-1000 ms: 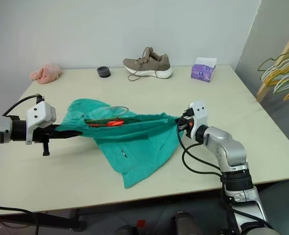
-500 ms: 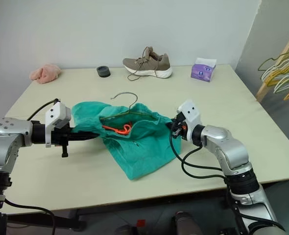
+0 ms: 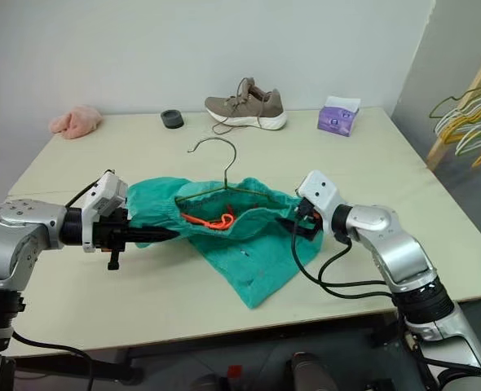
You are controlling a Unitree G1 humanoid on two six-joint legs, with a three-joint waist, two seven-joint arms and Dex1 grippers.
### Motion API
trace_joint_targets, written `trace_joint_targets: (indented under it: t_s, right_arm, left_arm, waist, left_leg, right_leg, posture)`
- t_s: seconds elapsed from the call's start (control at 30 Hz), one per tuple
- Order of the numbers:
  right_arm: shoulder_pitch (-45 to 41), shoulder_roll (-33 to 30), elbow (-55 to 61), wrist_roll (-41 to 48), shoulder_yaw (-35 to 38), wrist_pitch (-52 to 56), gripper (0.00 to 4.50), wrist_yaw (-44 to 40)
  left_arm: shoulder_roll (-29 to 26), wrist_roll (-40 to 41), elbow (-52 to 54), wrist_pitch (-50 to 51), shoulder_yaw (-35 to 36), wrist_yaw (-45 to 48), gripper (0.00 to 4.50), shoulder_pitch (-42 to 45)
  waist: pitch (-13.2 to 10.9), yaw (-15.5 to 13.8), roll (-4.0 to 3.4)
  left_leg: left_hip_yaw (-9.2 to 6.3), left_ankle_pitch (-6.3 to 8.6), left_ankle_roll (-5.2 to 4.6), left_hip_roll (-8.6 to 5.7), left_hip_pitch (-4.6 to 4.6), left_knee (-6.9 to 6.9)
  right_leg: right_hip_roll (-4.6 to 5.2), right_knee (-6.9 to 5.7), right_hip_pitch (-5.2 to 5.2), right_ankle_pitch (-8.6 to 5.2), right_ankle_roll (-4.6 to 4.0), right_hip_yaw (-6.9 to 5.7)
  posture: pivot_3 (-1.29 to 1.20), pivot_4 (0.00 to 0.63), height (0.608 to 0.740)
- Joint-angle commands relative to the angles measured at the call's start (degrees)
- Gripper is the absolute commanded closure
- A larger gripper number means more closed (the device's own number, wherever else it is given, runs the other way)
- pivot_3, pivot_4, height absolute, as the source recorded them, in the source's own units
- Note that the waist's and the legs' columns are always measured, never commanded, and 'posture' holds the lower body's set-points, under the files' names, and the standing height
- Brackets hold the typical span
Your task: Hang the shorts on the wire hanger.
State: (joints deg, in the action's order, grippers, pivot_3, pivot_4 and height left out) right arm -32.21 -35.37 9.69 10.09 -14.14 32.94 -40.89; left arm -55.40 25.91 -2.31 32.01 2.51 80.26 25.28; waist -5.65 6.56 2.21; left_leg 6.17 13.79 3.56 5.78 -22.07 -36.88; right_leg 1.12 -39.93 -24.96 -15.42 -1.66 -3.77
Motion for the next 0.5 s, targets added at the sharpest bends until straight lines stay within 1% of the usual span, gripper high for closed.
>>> trace_joint_targets:
  t_s: [0.03, 0.17, 0.27, 0.5]
  right_arm:
    - [-2.0, -3.8, 0.5, -0.5, 1.3, -3.2, 0.09, -5.5]
    - [-3.4, -6.2, 0.5, 1.0, -0.8, -3.2, 0.09, -13.3]
    - [-6.1, -7.4, -0.1, 0.4, -4.0, -3.4, 0.09, -19.8]
    - [-14.0, -5.1, -6.8, -3.7, -10.1, -4.2, 0.09, -25.9]
  left_arm:
    - [-0.7, 0.3, 1.3, -0.8, 0.4, 0.4, 4.50, 0.8]
    - [-0.2, 0.2, 1.6, -0.9, -0.3, 0.6, 4.50, 1.0]
    - [0.3, 0.0, 1.9, -1.3, -1.3, 0.8, 4.50, 1.3]
    - [0.7, -0.3, 2.3, -2.4, -3.0, 1.4, 4.50, 1.9]
  waist:
    - [0.0, 0.0, 0.01]
    - [0.0, 0.3, 0.00]
    - [0.0, 0.5, 0.00]
    - [0.0, 1.2, 0.01]
  left_leg:
    - [0.01, 0.00, 0.00, 0.00, 0.00, 0.00]
    - [0.00, 0.00, 0.00, 0.01, 0.02, 0.01]
    - [0.00, 0.00, 0.00, 0.01, 0.03, 0.01]
    - [-0.01, 0.00, 0.00, 0.01, 0.00, -0.01]
  right_leg:
    - [0.00, 0.00, 0.00, 0.00, 0.00, 0.00]
    - [-0.02, 0.00, 0.00, 0.00, 0.00, 0.01]
    - [-0.02, -0.02, -0.01, 0.00, 0.00, 0.01]
    - [-0.02, -0.02, 0.00, 0.00, 0.00, 0.00]
  posture:
    - [-0.15, 0.081, 0.740]
    - [-0.16, 0.081, 0.740]
    - [-0.16, 0.081, 0.740]
    - [-0.17, 0.076, 0.740]
